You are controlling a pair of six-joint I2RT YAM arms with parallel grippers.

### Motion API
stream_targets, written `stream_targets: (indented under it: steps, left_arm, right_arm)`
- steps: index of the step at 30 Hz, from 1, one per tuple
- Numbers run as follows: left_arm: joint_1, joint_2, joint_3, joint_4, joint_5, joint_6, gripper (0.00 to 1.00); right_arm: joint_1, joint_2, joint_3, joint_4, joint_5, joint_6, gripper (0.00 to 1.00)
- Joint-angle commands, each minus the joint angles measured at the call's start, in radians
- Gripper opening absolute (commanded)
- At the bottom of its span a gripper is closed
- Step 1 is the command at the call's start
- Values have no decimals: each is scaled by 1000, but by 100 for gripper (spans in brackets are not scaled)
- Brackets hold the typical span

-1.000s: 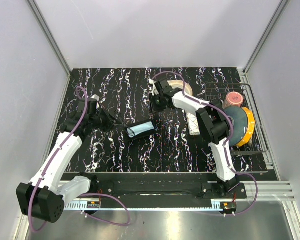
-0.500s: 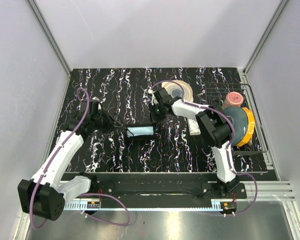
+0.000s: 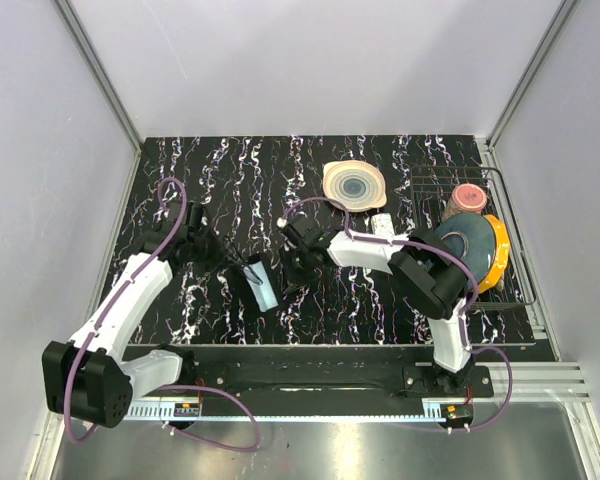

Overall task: Organize the sunglasses
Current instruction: Rotate the opened sunglasses case at the center of the board.

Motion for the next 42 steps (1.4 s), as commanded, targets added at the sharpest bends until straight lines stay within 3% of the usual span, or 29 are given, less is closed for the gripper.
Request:
stream_targets:
  steps: [1, 12, 16, 18, 21, 32, 33, 36, 39, 42]
  left_arm:
    - [-1, 33, 33, 5, -9, 51, 0]
    - [-27, 166, 125, -90, 14, 202, 0]
    - [-48, 203, 156, -118, 18, 193, 0]
    - [-57, 212, 169, -123, 28, 188, 0]
    - [-80, 238, 188, -133, 15, 187, 0]
    - [-125, 235, 234, -101, -21, 298, 0]
    - [-125, 229, 248, -103, -34, 311, 0]
    - [-104, 206, 269, -104, -104, 319, 0]
    - [-30, 191, 291, -112, -130, 302, 0]
    - [59, 179, 315, -130, -156, 282, 0]
  right_arm:
    - [15, -53, 45, 0, 14, 59, 18]
    - [9, -102, 110, -158, 267, 19, 25]
    - [6, -157, 105, -167, 319, -15, 34]
    - [3, -200, 108, -161, 313, -52, 44]
    - [0, -263, 93, -105, 307, -79, 50]
    - [-40, -323, 67, -83, 154, -93, 53]
    - [-40, -325, 53, -75, 69, -131, 53]
    - [-29, -319, 13, -63, -116, -275, 37]
    - [55, -288, 25, -109, -141, -375, 26]
    - [121, -283, 22, -50, -167, -386, 22]
